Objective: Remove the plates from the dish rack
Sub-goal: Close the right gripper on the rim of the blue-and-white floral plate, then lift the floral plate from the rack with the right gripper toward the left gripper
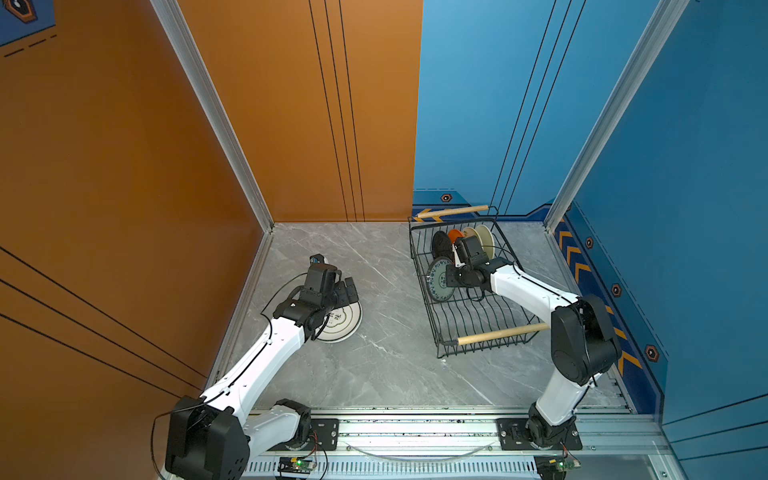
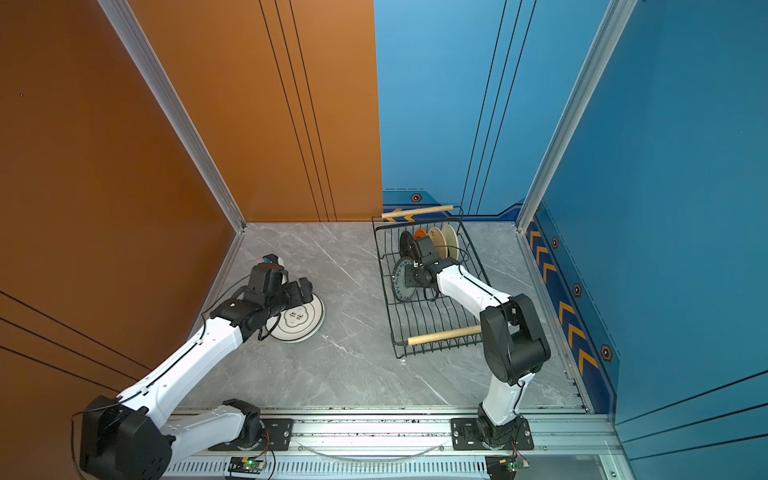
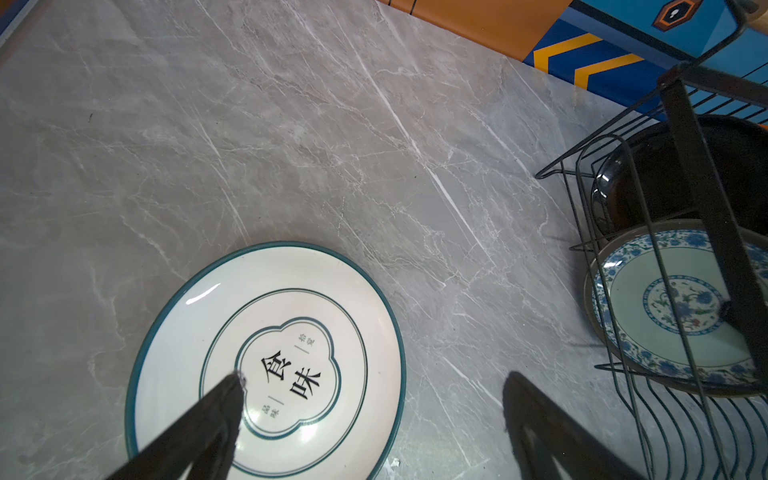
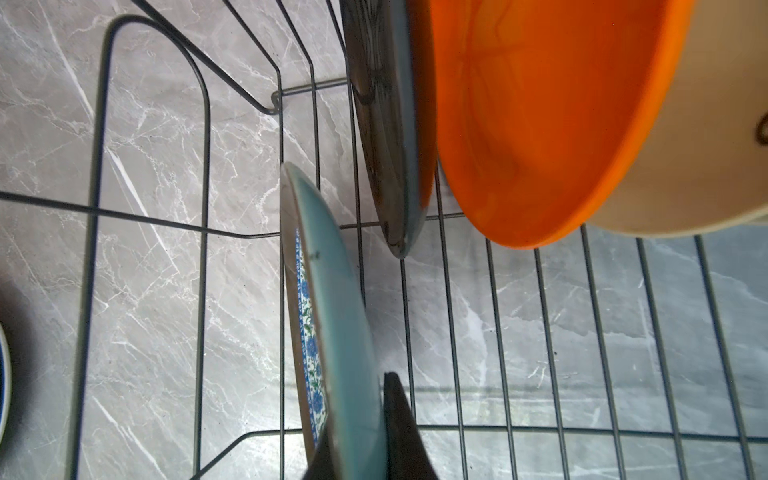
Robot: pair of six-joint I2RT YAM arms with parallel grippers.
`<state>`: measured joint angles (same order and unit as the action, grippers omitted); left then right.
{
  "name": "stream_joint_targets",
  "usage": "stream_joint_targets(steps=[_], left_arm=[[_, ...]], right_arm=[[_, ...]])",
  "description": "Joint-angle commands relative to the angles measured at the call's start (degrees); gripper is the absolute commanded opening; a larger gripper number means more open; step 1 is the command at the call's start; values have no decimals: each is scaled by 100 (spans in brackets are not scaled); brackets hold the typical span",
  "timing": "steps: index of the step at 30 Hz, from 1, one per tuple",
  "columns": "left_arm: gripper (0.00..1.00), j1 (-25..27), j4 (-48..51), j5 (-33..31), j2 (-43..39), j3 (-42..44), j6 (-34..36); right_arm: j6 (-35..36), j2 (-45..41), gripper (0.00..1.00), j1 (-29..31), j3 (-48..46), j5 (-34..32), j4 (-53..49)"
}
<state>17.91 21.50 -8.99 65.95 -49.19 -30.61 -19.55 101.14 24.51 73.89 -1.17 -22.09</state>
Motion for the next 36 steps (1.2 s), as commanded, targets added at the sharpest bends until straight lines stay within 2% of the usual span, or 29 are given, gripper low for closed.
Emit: stream_joint_targets(steps=[1,7,20,24,27,31,36], left_arm=[[98,-39,137,56,23,33,63],[98,-36,122,63,32,36,61],[98,-44,39,136,178,-37,-35],[98,-51,-130,476,190,-47,-28],[98,-51,-435,883,199,-25,12],[98,-42,-683,1118,240,-112,11],[98,-28,-1299,1422,311,-228,-57]], right_arm=[[373,-230,0,93,291,-41,-32],[428,-205,0,213,394,-248,-140],[1110,-585,0,725,842,-1945,-441],[1373,-780,0,844,825,-2374,-106],[1452,-932,0,841,729,-2379,396],[1229,-1093,0,843,708,-2123,1010],[532,-1141,0,811,733,-1180,1630]])
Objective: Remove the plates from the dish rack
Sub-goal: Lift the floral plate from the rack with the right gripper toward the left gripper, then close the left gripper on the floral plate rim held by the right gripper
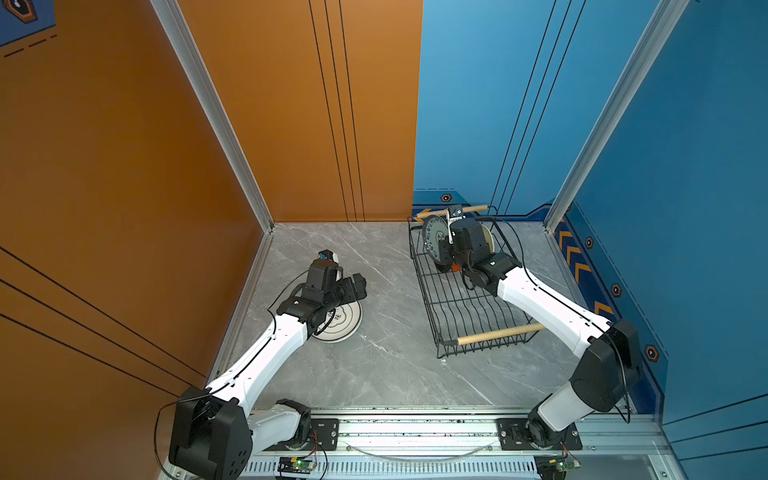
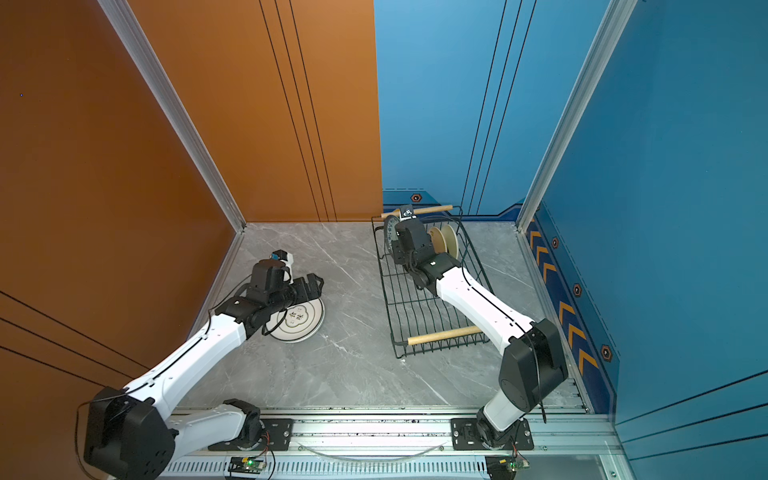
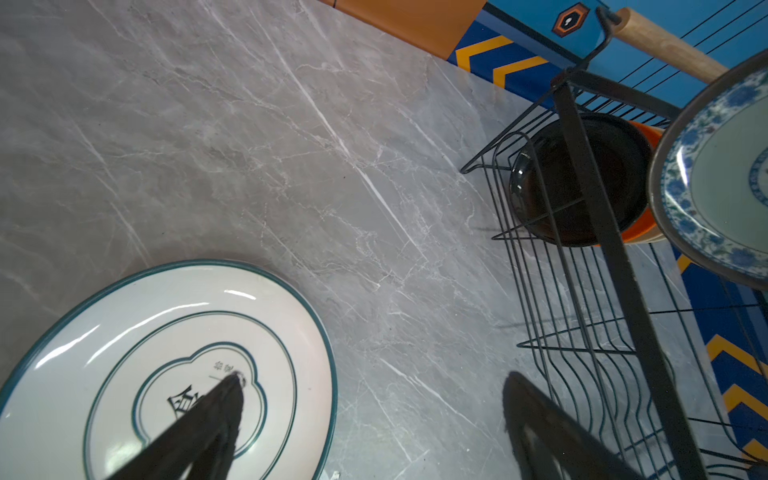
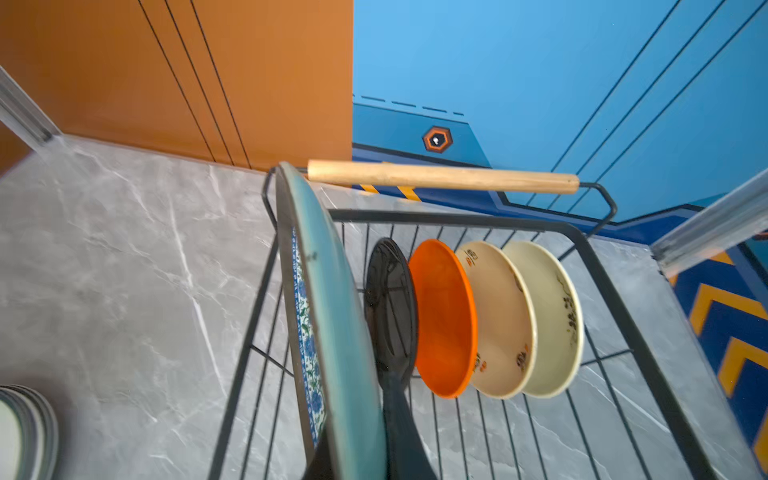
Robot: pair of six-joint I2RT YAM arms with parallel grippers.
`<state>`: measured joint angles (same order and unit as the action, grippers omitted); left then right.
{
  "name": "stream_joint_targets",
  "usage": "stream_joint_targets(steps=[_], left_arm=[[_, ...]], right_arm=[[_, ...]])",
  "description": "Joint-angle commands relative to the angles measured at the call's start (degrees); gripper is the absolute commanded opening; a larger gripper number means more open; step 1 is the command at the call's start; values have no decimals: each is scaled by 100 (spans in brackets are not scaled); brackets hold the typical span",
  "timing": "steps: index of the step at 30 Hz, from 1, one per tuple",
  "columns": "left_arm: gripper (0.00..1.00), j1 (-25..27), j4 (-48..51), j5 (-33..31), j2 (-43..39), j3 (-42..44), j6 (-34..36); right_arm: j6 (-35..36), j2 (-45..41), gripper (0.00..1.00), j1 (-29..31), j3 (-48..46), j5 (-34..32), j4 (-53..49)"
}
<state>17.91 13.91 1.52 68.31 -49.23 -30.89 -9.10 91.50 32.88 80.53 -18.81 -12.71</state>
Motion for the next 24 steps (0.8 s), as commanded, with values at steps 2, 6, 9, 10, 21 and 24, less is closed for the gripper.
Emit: stream_joint_targets(steps=[2,6,9,10,21,24], left_arm=[[98,-29,-746,485,165,-286,-86],[98,-37,-1203,912,444,-480,-180],[98,-41,-1424,1198,699,-687,-239],[98,-43,-1517,1275,769,-717,-264],[99,-95,-2411,1979,1268,-830,-722],[99,-117,-2536,2068,1389,-833,-792]], right_arm=[[-939,-106,0,-76,177,1148,760],[-1818,173,0,-126,491,2091,700],[-2364,369,0,-132,587,2652,704],[-2509,416,0,-138,590,2801,730],[-3639,907,0,-176,364,4187,1406],[-3985,1034,0,-203,311,4621,1756]])
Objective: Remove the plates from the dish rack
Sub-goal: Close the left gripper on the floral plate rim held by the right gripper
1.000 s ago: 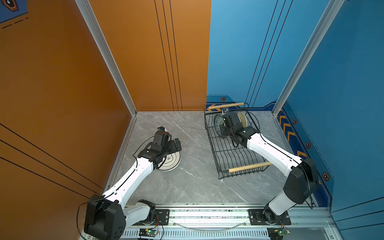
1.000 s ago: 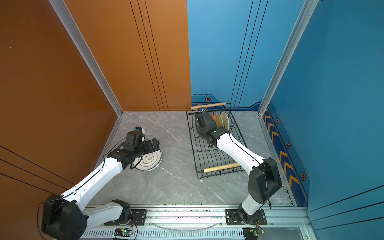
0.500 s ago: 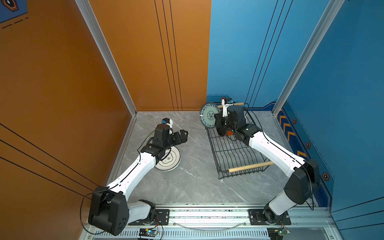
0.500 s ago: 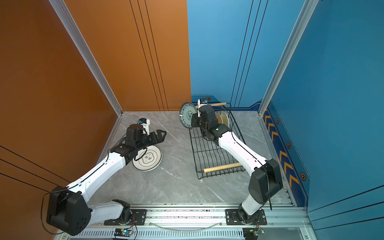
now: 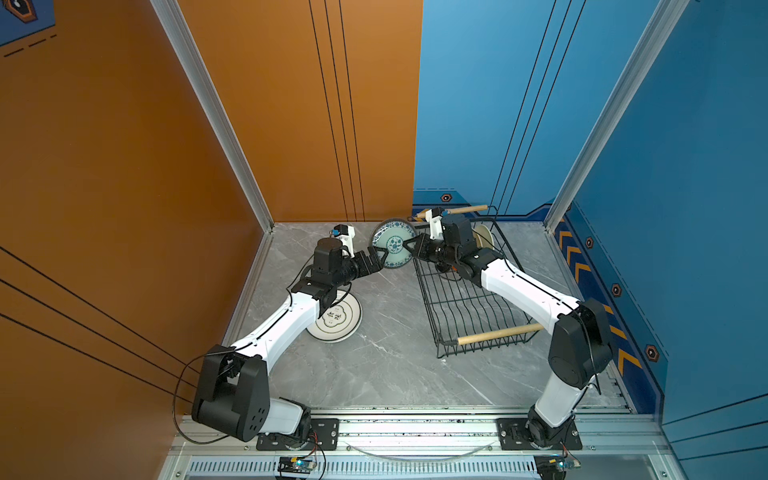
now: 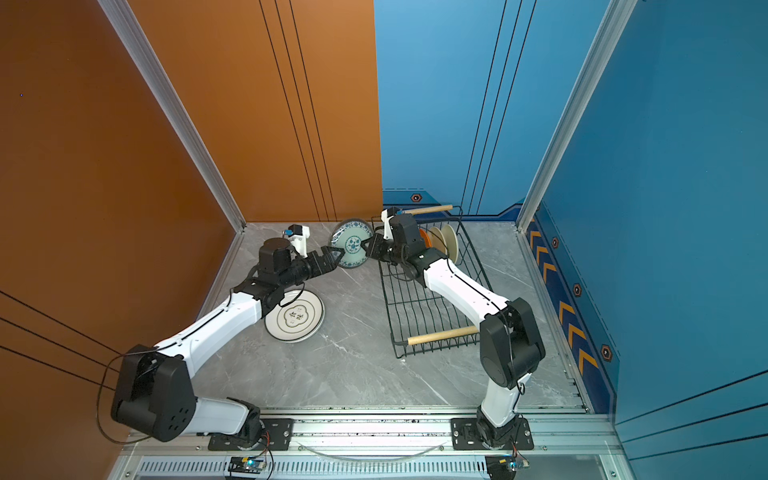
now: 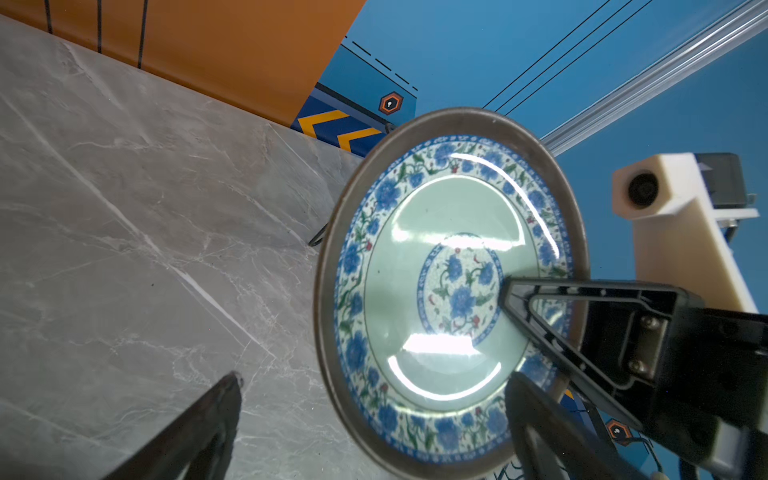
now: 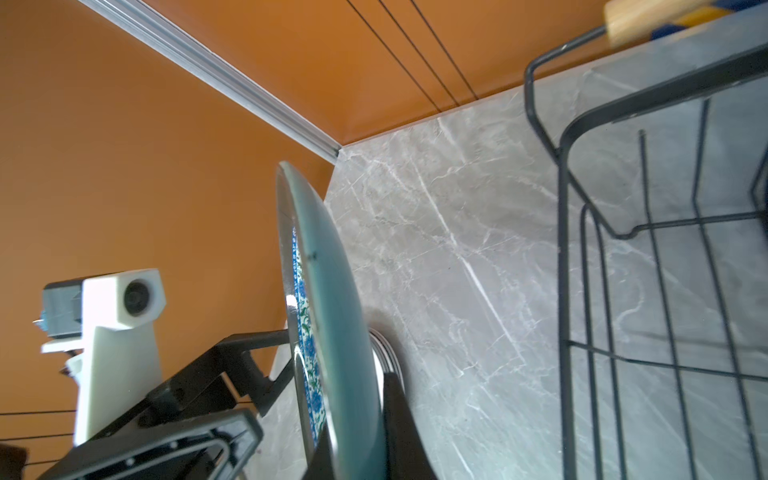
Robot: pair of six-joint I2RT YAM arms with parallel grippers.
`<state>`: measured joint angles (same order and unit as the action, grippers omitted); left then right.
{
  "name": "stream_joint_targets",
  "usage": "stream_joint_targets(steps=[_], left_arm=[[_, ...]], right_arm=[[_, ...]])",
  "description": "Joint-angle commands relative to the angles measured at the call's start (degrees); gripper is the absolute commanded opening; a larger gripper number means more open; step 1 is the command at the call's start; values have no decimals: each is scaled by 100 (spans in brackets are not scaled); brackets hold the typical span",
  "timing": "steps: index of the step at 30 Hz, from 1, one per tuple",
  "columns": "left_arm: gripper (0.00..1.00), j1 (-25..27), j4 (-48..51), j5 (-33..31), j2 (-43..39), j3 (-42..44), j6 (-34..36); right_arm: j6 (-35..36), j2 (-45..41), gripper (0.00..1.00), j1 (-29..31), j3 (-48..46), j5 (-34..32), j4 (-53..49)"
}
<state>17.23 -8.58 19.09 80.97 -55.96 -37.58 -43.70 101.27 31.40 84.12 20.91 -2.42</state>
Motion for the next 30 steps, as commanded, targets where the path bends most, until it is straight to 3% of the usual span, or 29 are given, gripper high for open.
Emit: stream_joint_targets(steps=[1,6,16,23,28,30], left_arm=[[98,-62,-343,344,157,-161,-155],[88,-100,-582,533,285,-168,-323],[39,-160,-666,734,219,-65,-412],[14,-247,-671,822,260,11,-499],[4,-293,-664,874,279,9,-539],[0,-308,-644,878,296,0,-548]], right_arm=[[-697,103,0,-63,-91,790,911],[-1067,248,0,-72,-192,1152,1270],[-864,349,4,-64,-202,1113,1051],[-785,397,19,-56,-159,1052,1094],[-723,468,30,-53,-59,1012,1050],[-719,505,38,-61,-26,1003,1035]])
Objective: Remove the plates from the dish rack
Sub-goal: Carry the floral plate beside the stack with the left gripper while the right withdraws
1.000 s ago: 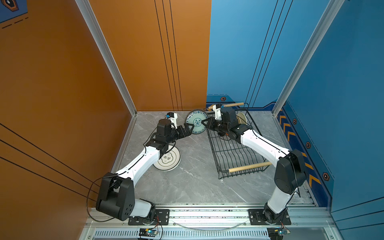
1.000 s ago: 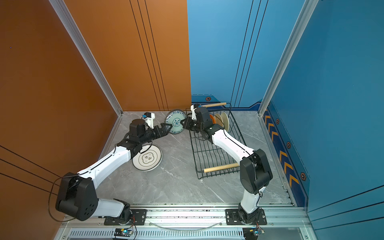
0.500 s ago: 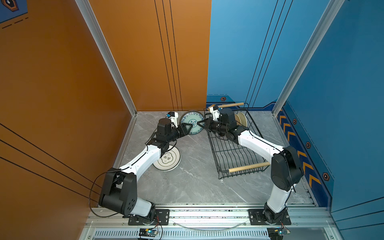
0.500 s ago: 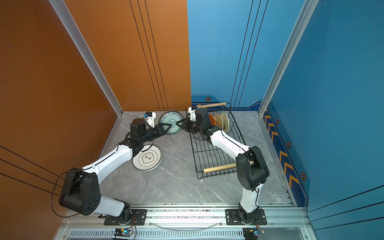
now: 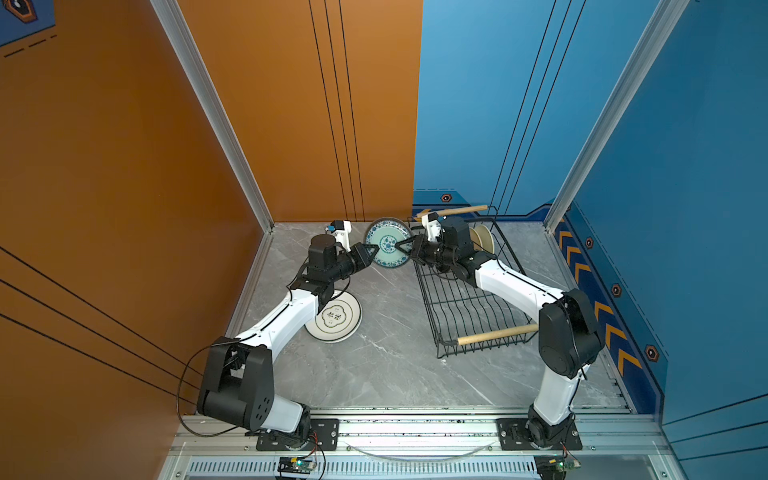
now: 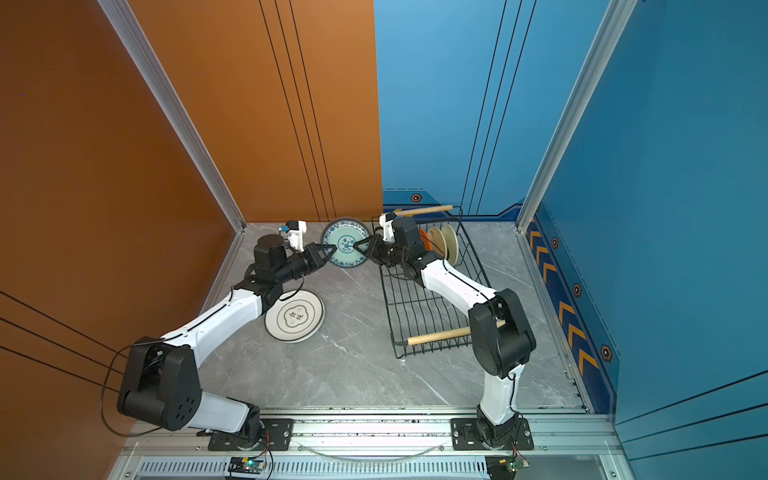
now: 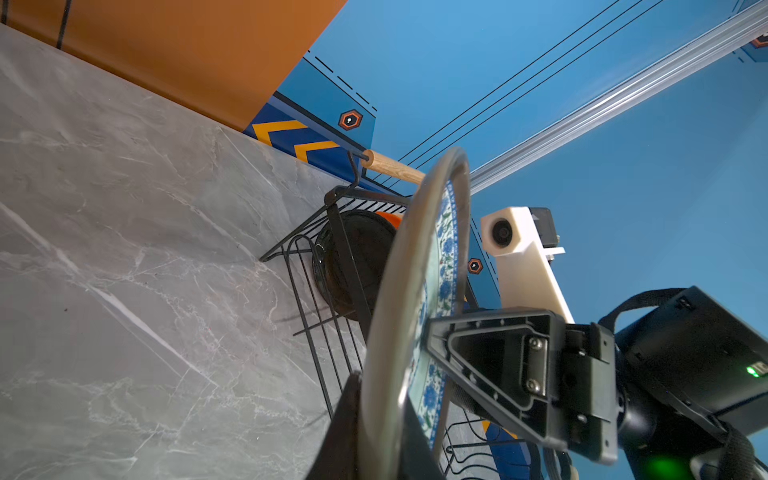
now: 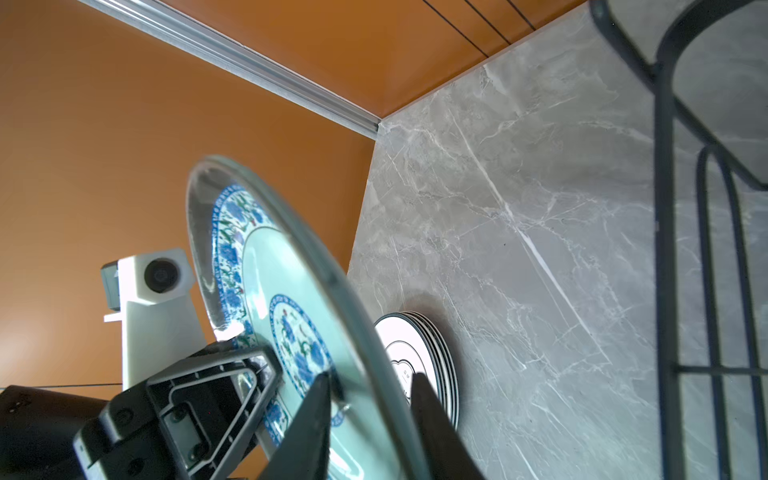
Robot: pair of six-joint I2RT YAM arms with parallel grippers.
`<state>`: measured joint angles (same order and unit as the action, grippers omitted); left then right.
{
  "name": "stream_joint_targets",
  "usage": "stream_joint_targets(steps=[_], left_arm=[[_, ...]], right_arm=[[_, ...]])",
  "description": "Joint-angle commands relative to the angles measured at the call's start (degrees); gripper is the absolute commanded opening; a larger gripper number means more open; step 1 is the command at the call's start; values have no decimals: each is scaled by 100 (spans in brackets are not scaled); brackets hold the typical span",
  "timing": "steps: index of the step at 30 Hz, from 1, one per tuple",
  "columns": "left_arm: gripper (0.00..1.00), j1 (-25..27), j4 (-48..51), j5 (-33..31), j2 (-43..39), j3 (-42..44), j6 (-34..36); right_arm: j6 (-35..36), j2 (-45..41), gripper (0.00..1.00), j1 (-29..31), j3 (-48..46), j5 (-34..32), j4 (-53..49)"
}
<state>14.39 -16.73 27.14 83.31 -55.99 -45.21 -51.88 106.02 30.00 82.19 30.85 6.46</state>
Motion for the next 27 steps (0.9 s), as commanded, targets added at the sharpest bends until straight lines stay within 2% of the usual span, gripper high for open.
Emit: stream_joint_targets(steps=[1,5,10,14,16,17,20,27], left_arm=[[0,-48,231,55,70,-25,217],[0,-83,708,-146,71,-222,412],[0,-336,1163,-295,152,-537,574],[0,-620,1616,-449,385,-804,574],[0,-737,1801,-517,552,-964,581],[0,-805,1892,-555,661,-1043,569],[0,-926,2062,-714,947,-1231,579],[0,-1144,2482,-1077,1660,-1708,778]], right_arm=[[133,34,45,68,184,-12,101],[805,-74,63,32,376,-495,-761],[1811,-404,76,-69,567,-1490,-2022],[2625,-709,85,-112,730,-2699,-3125],[2901,-876,98,-138,724,-3249,-3484],[3051,-943,100,-143,721,-3534,-3648],[3428,-1117,100,-180,661,-4259,-3942],[3784,-1340,100,-352,454,-5066,-4152]])
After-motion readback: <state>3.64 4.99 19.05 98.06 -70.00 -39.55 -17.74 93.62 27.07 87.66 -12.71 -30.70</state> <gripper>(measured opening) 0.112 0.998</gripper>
